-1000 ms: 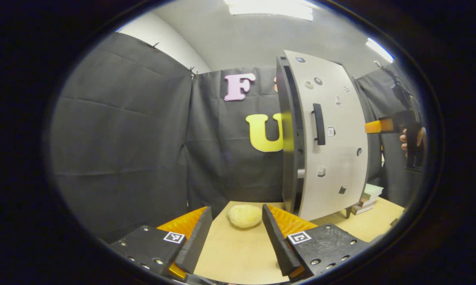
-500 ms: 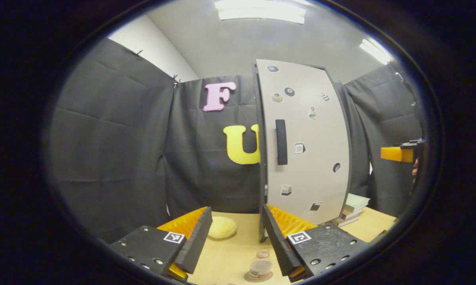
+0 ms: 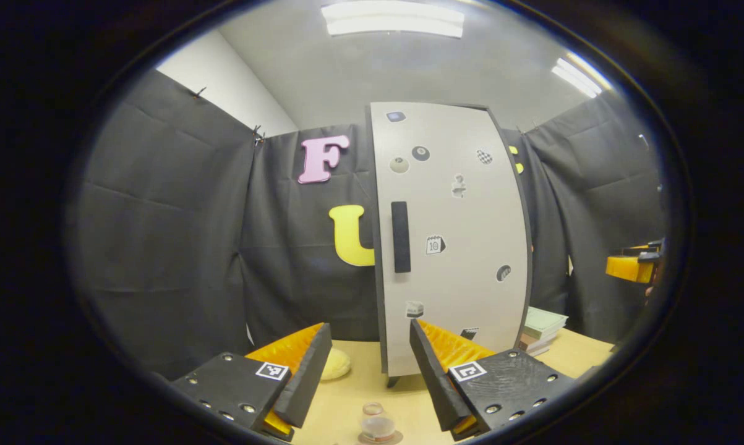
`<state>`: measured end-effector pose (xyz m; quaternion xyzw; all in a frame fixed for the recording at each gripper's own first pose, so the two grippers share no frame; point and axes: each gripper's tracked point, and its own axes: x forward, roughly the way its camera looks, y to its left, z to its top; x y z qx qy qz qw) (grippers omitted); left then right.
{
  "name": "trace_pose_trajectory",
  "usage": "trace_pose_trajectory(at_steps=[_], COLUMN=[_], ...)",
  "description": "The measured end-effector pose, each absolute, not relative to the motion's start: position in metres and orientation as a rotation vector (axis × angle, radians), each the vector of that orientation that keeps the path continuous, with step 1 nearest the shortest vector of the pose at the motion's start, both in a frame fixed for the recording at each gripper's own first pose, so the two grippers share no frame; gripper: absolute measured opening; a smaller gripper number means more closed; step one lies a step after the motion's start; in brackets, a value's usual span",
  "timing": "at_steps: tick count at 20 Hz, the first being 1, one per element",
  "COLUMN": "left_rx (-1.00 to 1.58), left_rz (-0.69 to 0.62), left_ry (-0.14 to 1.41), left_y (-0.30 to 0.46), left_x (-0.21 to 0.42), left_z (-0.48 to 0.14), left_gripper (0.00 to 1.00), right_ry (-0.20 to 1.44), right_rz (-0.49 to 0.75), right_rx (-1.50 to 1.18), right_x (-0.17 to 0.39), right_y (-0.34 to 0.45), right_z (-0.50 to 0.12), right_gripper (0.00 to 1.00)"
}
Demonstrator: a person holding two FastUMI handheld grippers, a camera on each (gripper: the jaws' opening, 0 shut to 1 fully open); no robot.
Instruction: Open the cabinet door with the right hand, grasp the bottle in the cabinet with the left hand and place it on the coaster, then close the cabinet door with the right hand.
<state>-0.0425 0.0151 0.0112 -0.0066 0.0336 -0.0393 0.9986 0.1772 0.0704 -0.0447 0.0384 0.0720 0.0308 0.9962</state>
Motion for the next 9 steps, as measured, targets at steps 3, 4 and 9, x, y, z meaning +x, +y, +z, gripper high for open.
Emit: trace_pose_trajectory(at_steps=[3,4,9], left_rx=[-0.007,-0.006,0.001], left_rz=[-0.075,-0.076,-0.072], left_ry=[0.063,0.063,0.055], left_y=[0.0114,0.0103,0.0113], left_x=[-0.0413,-0.0411,-0.0452], left_z=[0.0155,0.0148,0.0193], left_gripper=[0.76,0.76,0.76], right_ry=[0.140,0.136,0.132], right_rz=[0.058,0.058,0.064], right_rx=[0.069,0.066,0.060], right_x=[0.1761,0.1763,0.1761], right_y=[0.0656,0.0648,0.0679], right_z=[-0.0485,-0.0481,-0.0499], right_gripper=[0.98,0.98,0.98])
